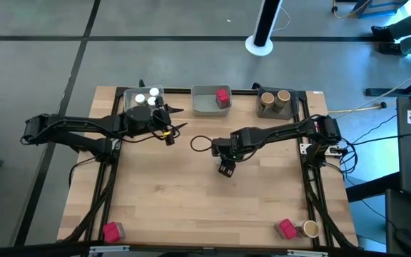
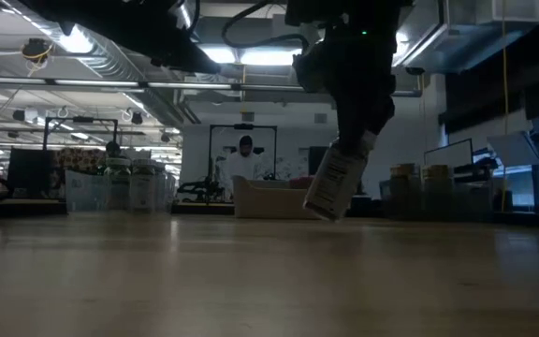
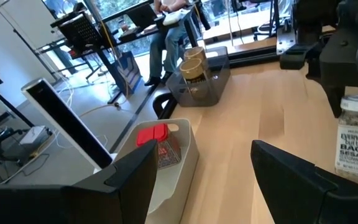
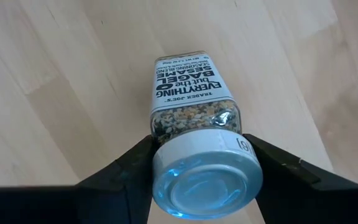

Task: Sort spices by type
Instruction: Put the white seasoning bottle into the transparent bin

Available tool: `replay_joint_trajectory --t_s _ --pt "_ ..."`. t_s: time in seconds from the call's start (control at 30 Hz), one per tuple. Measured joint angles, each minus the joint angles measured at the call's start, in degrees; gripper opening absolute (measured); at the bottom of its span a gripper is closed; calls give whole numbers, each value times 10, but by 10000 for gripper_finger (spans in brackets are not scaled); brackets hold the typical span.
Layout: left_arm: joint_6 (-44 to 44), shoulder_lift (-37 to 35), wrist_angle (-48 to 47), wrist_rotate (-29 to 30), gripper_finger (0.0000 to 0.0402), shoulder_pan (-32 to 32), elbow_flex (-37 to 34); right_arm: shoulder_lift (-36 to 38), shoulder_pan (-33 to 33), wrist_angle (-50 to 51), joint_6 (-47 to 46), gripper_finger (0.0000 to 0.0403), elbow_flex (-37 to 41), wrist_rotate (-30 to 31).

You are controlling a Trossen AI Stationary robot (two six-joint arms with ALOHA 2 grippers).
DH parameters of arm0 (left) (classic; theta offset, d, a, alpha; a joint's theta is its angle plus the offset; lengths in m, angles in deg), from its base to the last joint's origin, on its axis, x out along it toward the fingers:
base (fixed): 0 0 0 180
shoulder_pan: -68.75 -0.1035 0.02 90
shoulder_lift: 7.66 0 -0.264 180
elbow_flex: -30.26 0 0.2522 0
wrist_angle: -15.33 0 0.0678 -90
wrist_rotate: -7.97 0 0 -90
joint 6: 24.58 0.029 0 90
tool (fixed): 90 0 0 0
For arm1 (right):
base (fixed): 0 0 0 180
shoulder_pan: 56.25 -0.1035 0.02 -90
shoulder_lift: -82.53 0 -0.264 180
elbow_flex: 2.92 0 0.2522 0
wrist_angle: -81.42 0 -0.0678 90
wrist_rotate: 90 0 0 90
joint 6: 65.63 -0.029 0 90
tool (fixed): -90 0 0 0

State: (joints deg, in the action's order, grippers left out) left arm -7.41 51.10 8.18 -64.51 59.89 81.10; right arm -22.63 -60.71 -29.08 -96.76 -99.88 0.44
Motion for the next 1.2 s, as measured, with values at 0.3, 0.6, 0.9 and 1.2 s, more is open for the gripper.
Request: replay_joint_trajectory --t_s 0.3,0.6,0.9,1.2 --pt "1 0 0 0 244 0 0 0 0 -4 0 218 0 0" --pt "2 0 0 0 244 0 0 0 0 -5 -1 253 0 6" --pt "2 0 0 0 244 0 0 0 0 -22 0 310 0 6" --pt "8 0 1 0 244 -1 0 61 -10 32 -13 303 0 -8"
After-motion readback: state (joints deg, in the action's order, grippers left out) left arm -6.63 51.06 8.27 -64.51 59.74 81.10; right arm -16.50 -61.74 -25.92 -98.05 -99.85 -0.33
